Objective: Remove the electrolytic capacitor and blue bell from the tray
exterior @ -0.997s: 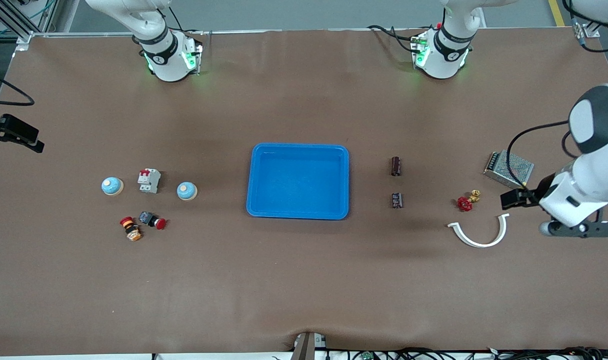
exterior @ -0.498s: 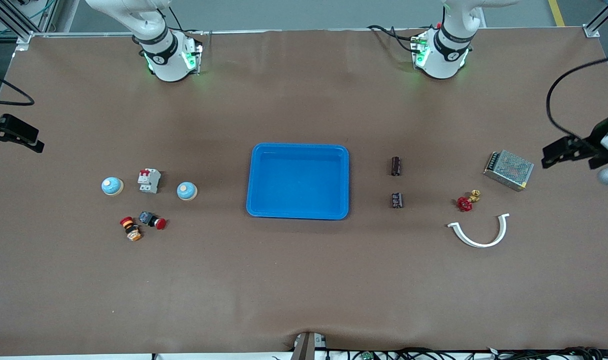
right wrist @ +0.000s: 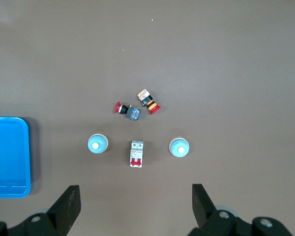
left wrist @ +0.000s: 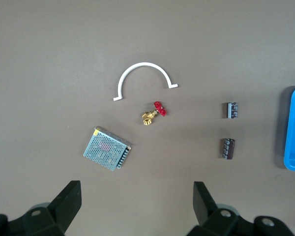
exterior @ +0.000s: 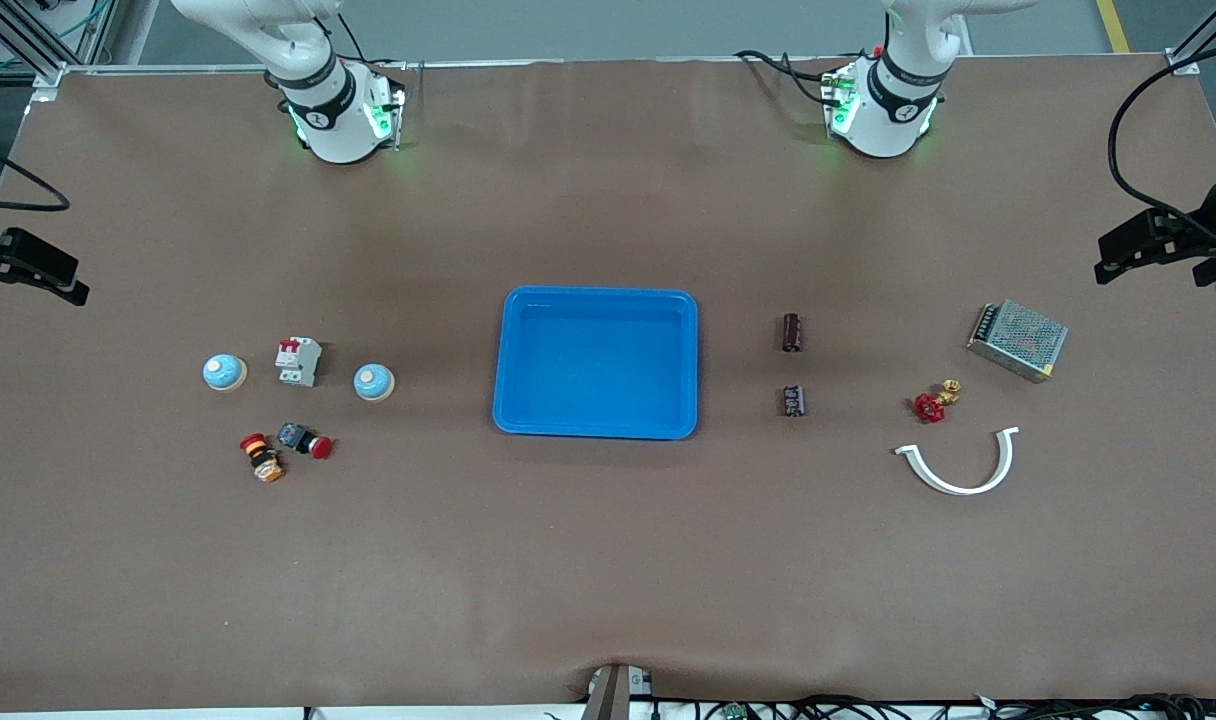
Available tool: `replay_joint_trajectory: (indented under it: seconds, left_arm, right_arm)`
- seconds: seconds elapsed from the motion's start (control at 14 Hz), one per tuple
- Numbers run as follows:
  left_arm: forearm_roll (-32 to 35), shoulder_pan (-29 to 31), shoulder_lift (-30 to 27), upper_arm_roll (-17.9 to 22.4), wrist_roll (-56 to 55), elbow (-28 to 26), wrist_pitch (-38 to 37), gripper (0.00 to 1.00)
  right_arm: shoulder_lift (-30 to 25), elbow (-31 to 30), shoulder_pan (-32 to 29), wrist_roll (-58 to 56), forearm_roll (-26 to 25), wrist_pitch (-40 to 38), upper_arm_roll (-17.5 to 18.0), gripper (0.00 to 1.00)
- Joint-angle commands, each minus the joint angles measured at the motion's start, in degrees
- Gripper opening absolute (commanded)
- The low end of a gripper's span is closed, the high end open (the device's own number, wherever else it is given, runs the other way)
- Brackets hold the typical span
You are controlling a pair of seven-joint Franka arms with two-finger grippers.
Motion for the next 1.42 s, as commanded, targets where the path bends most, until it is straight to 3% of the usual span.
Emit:
replay_joint_trajectory:
  seconds: [0.0,1.35]
  left_arm:
    - [-0.16,1.12,-1.26,-1.23,1.45,-0.42,-3.19,1.00]
    - [-0.51,1.20,-3.81,-1.31,1.45,-0.51,-6.72,1.00]
  right_arm:
    - [0.48,1.43,-0.50,-0.15,0.48,-0.93,0.34,1.00]
    - [0.48,1.61,-0.67,0.02,0.57,-0.84,0.34,1.00]
